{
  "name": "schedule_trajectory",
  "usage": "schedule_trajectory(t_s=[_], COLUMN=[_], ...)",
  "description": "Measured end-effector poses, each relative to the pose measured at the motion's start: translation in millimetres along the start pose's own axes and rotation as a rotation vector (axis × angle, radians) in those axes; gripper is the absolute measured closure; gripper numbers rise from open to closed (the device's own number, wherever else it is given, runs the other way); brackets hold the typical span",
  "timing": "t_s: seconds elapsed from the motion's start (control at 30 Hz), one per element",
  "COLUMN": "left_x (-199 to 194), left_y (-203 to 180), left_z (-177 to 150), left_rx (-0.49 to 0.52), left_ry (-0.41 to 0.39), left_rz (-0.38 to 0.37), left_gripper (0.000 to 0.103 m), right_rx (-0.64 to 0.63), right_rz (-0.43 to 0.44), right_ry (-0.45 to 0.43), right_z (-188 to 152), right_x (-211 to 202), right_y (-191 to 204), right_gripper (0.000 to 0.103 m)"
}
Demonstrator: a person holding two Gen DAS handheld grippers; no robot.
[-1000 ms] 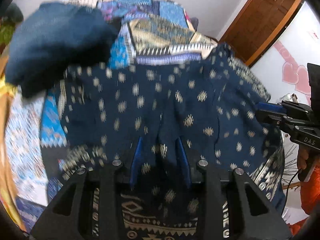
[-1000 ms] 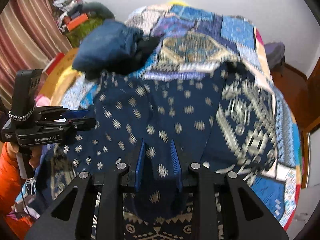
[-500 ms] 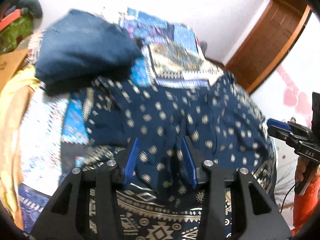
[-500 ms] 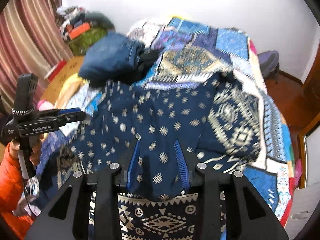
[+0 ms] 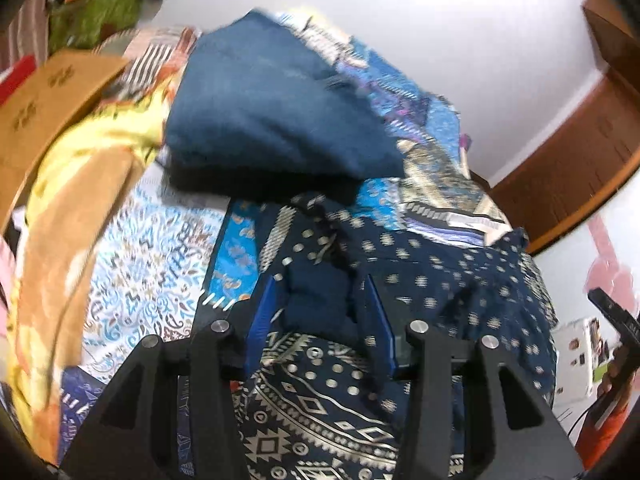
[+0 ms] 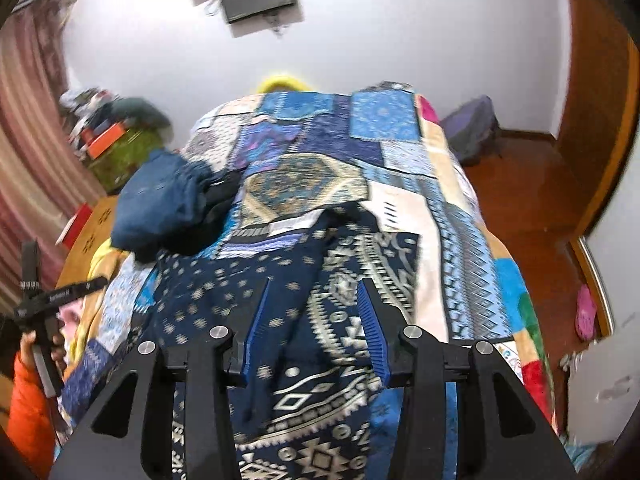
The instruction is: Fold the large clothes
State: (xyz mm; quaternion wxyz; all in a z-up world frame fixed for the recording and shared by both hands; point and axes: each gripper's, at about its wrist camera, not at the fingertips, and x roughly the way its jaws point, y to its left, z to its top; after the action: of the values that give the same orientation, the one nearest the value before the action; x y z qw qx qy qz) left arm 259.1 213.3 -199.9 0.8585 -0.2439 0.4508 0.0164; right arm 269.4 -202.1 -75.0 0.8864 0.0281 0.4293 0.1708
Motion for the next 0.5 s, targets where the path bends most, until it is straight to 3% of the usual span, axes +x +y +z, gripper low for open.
schedule_trajectory(t_s=[0.3, 0.5], left_x=[68, 103], left_y=[44, 51], left_z=[-7, -11], left_rx=[-0.217, -0.279], left_ry=[0.163, 0.241], left_rz=[-0.048, -0.106], left_gripper=[0.058, 0.058], right_rx=[0.198, 0.270], right_rz=[-0.015, 0.009], right_ry=[0.086, 0.162], right_z=[-9, -19], right_x=[33, 59], right_y=[-58, -77], right_gripper=[0.063, 0.063])
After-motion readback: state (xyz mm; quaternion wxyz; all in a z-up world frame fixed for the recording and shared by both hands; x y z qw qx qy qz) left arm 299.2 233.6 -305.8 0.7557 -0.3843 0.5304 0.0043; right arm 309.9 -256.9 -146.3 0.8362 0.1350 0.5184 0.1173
